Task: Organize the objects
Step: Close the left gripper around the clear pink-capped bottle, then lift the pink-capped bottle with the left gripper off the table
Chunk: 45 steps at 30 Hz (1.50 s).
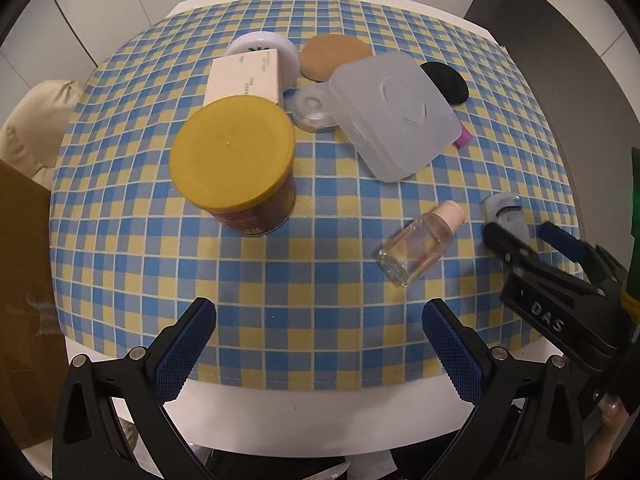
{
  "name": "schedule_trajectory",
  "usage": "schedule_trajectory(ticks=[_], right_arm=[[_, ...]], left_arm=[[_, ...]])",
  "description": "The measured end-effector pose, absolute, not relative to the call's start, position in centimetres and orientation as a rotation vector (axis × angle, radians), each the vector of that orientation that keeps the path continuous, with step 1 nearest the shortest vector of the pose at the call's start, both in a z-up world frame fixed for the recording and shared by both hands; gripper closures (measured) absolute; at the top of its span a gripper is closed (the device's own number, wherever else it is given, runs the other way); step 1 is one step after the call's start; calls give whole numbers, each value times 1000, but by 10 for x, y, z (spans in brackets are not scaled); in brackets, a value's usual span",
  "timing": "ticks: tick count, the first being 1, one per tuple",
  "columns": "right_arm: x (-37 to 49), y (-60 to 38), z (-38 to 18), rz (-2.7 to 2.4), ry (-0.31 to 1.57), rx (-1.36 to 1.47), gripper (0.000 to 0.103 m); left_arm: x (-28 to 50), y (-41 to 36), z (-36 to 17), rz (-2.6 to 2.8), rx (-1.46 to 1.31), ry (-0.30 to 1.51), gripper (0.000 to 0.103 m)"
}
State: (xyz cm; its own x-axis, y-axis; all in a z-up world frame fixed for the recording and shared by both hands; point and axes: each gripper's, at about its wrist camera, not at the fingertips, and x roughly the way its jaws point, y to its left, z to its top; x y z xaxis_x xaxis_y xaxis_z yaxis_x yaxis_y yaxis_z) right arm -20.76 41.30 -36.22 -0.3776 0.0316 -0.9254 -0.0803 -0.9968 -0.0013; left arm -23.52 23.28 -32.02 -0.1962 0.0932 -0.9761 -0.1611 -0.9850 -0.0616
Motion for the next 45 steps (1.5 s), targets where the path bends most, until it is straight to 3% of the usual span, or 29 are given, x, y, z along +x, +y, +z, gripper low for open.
schedule_trajectory(ticks=[1,2,9,12,17,18,19,21,33,45], right_arm=[[-208,412,-360,2568,58,-1691,56],[-207,411,-359,2572,54,-1673,65],[-199,437,-357,2514,179,-1661,65],[-192,450,-355,2505,242,-1656,65],[-184,457,-353,2490,216,-1661,65],[-185,455,-353,2483,192,-1665,65],[-184,454,-353,2476,168,-1668,65],[-185,450,-354,2466,144,-1672,65],[-191,437,-345,2482,135,-1679,66],[-191,436,-310,2494,115,-1650,66]], left_arm=[[-236,234,-320,2313,-1868,78,1],[-237,237,-320,2318,-1854,76,1],[-245,276,-332,2269,-1785,162,3],[-249,291,-342,2220,-1797,183,19],[-252,304,-343,2290,-1725,282,32],[-252,306,-342,2302,-1701,292,42],[-252,306,-340,2312,-1686,283,61],[-252,305,-338,2350,-1665,267,75],[-250,296,-336,2376,-1656,264,76],[-249,280,-301,2397,-1676,219,76]])
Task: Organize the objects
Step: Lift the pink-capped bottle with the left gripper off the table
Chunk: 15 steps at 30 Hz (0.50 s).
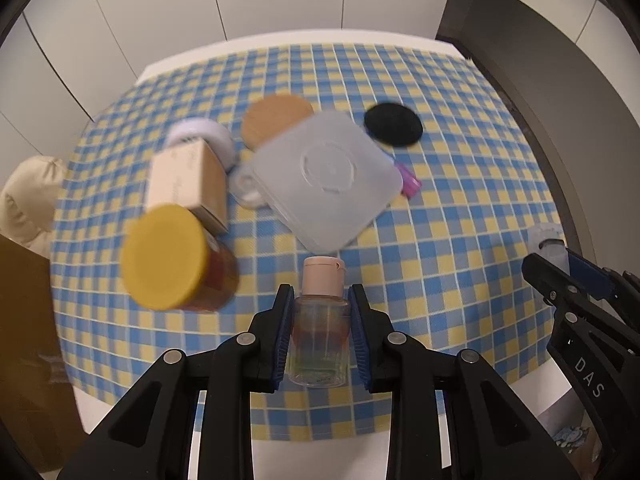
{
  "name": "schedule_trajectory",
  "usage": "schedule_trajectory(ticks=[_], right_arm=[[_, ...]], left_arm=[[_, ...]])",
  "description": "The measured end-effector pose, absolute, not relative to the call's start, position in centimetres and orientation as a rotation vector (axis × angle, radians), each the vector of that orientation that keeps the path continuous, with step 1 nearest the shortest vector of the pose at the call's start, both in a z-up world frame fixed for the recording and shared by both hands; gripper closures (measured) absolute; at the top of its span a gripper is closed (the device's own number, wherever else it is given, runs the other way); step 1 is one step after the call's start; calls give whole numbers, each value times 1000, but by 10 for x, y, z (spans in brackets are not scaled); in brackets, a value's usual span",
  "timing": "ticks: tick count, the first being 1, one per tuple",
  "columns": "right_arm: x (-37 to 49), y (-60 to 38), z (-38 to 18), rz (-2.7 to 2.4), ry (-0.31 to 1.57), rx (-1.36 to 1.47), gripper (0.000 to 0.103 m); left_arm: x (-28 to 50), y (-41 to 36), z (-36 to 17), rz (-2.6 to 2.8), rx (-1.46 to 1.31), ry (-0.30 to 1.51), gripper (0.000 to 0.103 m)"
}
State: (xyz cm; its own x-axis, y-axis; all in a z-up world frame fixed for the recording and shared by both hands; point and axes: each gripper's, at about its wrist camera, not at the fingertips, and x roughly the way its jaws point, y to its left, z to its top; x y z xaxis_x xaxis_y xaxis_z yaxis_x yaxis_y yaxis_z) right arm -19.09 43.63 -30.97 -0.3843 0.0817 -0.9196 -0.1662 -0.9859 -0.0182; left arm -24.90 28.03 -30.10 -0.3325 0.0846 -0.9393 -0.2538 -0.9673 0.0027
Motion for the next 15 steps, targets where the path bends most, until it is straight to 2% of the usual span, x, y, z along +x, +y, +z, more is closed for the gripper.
schedule_trajectory(ticks=[15], right_arm=[[-197,425,-245,2528,81,-1606,66]], left_arm=[[-262,263,-227,2469,-1649,210,76]])
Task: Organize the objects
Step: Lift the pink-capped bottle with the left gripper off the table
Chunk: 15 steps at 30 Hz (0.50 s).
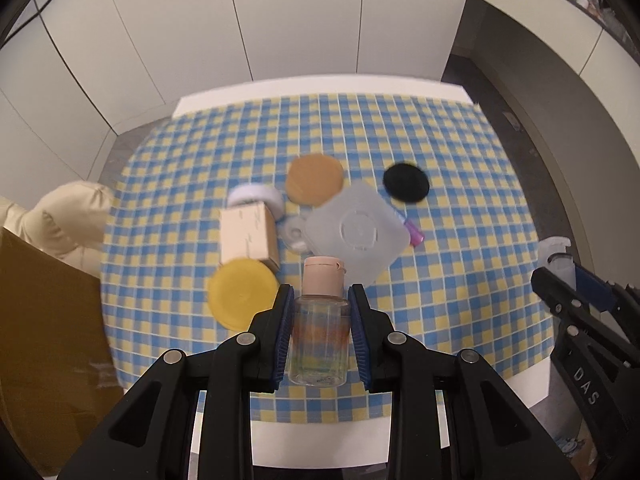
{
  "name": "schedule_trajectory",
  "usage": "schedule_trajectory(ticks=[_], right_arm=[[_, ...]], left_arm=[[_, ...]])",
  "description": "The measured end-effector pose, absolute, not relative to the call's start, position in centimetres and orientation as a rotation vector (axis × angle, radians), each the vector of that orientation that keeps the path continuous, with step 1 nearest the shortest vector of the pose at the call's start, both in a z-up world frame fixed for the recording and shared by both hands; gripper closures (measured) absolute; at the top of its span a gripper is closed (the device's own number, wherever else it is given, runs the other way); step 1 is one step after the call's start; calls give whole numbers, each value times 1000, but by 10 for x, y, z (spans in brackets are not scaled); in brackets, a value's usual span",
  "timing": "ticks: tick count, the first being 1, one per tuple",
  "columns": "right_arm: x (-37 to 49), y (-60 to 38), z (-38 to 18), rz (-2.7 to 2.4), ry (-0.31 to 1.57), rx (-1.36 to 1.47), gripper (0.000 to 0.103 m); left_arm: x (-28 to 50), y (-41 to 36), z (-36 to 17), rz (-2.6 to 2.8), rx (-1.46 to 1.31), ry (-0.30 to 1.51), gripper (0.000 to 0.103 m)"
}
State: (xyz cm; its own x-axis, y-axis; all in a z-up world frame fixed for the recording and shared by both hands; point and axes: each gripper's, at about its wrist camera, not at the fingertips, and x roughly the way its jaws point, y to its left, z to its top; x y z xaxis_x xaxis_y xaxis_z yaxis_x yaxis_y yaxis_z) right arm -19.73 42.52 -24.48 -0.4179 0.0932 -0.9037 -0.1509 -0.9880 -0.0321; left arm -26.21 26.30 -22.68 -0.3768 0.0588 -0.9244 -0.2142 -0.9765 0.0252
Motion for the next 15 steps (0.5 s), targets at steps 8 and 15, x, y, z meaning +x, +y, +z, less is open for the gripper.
schedule_trajectory(ticks=[8,15], right_arm=[[-199,423,-201,2560,69,-1560,65],[-204,424,-161,2581,84,-1535,65]], left_arm=[[-265,259,-183,2497,-1607,206,76],[-270,251,-143,2535,-1582,178,76]])
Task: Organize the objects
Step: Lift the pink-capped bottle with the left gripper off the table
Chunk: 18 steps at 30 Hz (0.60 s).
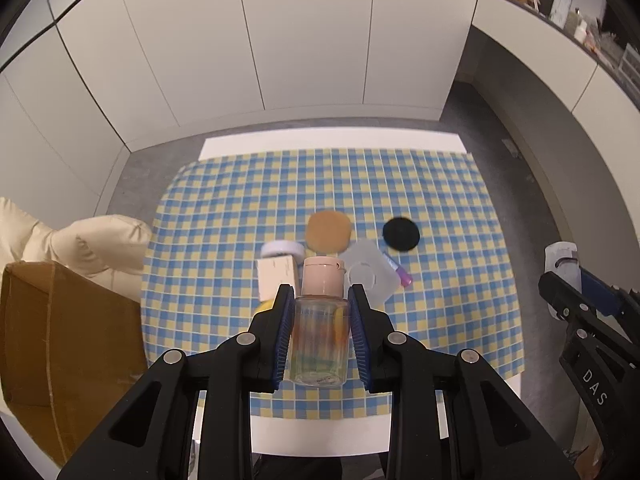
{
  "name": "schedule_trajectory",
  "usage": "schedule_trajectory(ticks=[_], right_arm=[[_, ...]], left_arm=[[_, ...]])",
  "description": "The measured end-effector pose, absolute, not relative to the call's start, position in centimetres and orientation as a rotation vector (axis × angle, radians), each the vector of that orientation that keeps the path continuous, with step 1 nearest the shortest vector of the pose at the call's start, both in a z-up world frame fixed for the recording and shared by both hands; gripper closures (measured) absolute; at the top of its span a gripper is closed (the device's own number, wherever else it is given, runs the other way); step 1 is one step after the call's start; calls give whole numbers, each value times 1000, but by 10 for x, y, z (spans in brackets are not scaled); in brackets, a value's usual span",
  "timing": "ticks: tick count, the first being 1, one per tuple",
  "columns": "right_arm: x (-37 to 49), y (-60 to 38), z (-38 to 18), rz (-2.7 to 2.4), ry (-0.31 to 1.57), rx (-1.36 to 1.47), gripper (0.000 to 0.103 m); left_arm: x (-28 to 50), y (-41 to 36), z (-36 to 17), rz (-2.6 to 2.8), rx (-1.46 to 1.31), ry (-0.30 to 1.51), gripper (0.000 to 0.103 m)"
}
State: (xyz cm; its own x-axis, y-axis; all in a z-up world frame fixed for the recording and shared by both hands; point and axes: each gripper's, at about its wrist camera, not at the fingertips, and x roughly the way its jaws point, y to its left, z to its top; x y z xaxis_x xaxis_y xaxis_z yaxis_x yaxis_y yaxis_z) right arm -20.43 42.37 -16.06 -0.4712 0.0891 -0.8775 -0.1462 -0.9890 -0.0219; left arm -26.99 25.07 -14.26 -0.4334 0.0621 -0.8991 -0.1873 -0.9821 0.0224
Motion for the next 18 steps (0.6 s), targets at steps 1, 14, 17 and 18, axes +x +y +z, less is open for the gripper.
schedule_trajectory(ticks=[1,14,17,18], right_arm=[[-205,423,-154,2583,85,-1528,66],[-205,417,-65,2645,51,-1413,66],[-203,414,-47,2660,28,-1381,65],[-202,413,-41,2665,22,-1371,66]], left_arm=[[-270,249,-135,2544,-1575,175,76],[-267,243,-54,2615,-1484,156,76],[-265,242,-36,2626,-1465,150,76],[-265,241,-30,2629,-1460,143,76]])
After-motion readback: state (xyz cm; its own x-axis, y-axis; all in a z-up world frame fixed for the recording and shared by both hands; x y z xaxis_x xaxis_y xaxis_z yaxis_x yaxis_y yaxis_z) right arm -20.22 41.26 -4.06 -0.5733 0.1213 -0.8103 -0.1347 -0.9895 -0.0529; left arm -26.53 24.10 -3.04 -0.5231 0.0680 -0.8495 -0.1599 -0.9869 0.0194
